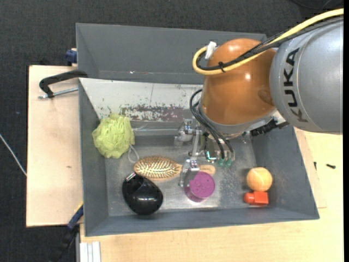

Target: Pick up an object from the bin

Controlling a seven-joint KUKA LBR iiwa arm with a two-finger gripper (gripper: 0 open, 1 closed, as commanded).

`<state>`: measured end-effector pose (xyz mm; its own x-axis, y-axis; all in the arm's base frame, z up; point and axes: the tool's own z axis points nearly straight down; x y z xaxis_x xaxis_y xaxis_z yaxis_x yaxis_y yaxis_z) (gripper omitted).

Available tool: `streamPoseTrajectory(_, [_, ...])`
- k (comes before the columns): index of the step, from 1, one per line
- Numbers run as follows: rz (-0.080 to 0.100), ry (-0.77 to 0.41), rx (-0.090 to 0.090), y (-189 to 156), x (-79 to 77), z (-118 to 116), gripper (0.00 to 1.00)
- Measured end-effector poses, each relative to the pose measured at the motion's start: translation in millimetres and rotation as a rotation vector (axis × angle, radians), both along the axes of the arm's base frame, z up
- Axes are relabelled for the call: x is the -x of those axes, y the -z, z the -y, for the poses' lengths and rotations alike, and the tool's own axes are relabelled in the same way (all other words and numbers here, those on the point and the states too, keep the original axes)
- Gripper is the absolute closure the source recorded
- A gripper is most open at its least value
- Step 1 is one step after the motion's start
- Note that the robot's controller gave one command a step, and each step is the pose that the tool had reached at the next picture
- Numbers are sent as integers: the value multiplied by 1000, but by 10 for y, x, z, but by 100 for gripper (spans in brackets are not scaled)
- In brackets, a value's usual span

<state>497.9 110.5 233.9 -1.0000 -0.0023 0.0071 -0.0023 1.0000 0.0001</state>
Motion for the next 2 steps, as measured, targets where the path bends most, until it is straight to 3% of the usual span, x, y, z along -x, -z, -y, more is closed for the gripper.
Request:
streamPoseTrajectory(1, [8,2,-1,-37,-17,7,0])
streamPoseTrajectory(2, [14,-46,-2,593,-189,-12,0])
